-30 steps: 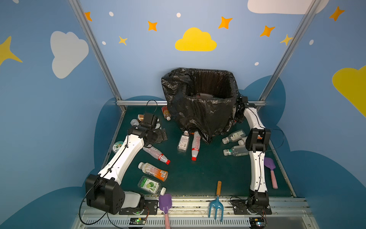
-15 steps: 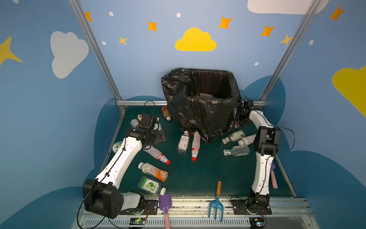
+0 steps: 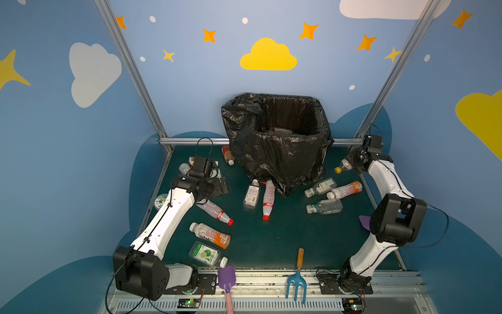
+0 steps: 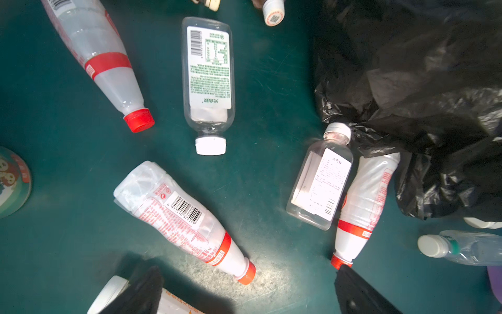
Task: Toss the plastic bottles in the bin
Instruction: 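Lift the clear red-label bottle with the right gripper over the bin and release it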
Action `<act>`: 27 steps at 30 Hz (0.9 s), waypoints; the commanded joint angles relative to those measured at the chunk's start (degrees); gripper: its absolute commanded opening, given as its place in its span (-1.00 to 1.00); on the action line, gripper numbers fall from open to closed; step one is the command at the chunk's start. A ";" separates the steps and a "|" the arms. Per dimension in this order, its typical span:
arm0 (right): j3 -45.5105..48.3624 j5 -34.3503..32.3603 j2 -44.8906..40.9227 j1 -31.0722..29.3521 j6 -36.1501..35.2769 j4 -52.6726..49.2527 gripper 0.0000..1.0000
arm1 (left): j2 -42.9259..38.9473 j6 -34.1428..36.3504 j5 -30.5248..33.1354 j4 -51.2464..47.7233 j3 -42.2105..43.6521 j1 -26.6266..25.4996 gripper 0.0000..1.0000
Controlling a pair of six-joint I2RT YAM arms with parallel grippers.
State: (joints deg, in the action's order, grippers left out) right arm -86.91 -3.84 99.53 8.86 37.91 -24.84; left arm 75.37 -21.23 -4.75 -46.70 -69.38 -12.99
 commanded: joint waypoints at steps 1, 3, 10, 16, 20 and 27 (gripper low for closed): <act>6.48 -1.68 -11.19 -1.10 -3.63 6.86 -0.45 | -1.76 0.67 -0.76 1.32 -0.66 0.25 0.99; 11.76 -3.92 -19.42 -2.36 -5.32 10.19 -0.45 | -2.43 0.58 -0.87 1.59 -0.93 0.24 0.99; 19.96 -10.64 -43.59 -14.05 -18.29 22.06 -0.42 | -6.33 -0.19 -0.54 3.92 -0.50 0.26 0.99; 10.14 -5.64 -40.70 -22.64 -22.08 22.94 -0.41 | -6.57 -0.17 -0.87 3.90 -2.69 0.25 0.99; 0.32 -2.25 -29.97 -28.50 -23.97 26.41 -0.38 | -6.34 -0.90 -0.96 3.48 -4.64 0.26 0.99; -55.54 5.31 7.98 -30.05 -24.08 -9.46 0.63 | -5.59 -0.96 -0.67 0.35 -8.29 0.24 0.99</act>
State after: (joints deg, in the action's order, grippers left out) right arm -129.95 -2.09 100.82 -21.19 14.31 -15.18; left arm 69.43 -21.96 -5.56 -44.01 -75.70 -12.99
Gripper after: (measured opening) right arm 0.784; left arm 0.997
